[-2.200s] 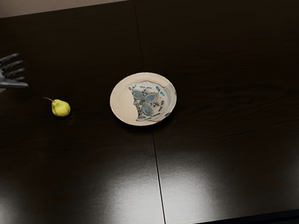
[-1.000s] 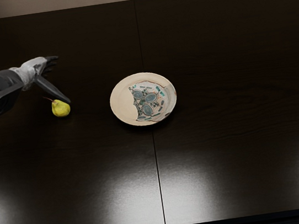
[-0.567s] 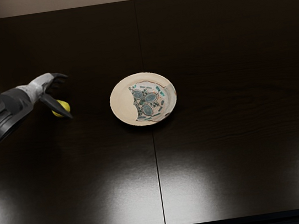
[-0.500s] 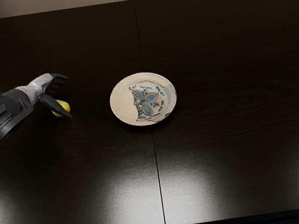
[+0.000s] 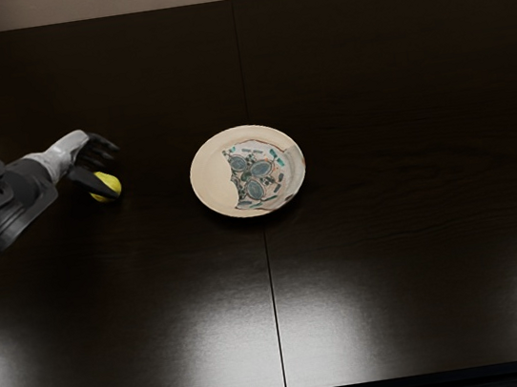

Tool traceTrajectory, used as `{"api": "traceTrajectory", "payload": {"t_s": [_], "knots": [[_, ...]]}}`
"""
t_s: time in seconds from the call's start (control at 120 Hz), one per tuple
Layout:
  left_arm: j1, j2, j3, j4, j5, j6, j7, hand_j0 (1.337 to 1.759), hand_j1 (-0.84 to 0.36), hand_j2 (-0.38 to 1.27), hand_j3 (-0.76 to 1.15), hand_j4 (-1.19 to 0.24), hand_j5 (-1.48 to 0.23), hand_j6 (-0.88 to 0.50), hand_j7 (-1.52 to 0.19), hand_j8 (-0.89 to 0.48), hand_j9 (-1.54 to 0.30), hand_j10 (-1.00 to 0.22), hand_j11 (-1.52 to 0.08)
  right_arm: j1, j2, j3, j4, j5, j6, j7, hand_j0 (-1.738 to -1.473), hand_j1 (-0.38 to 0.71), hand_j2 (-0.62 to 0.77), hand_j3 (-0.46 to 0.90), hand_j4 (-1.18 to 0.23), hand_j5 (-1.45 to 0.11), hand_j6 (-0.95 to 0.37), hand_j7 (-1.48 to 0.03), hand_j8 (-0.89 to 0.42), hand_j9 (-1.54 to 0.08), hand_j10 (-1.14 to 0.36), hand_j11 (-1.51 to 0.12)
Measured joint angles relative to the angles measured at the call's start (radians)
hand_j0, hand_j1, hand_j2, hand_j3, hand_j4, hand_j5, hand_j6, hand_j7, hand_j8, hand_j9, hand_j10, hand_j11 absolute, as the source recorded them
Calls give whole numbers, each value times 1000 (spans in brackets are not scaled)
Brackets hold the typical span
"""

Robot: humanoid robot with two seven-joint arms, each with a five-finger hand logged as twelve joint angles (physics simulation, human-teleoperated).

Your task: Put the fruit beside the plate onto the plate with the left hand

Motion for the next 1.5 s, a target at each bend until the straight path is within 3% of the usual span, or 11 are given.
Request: {"api": "traceTrajectory", "payload": {"t_s": [0.617, 0.867, 1.5], "knots": [[9, 7, 16, -7, 3, -2, 3, 1657, -250, 132, 0, -501, -659, -502, -659, -502, -660, -501, -660, 0, 0, 0, 0, 0, 0, 0, -1658, -326, -4, 0, -19, -24, -19, -24, -19, -24, -19, -24], [12, 1, 21, -6, 6, -4, 3, 1655, -285, 115, 0, -534, -697, -497, -702, -468, -711, -527, -711, 0, 0, 0, 0, 0, 0, 0, -1658, -326, -4, 0, -19, -25, -19, -25, -19, -25, -19, -25], [-6, 0, 17, -18, 1, -7, 3, 1657, -286, 305, 0, -597, -781, -555, -776, -510, -781, -597, -780, 0, 0, 0, 0, 0, 0, 0, -1658, -326, -4, 0, -19, -25, -19, -25, -19, -25, -19, -25]]}}
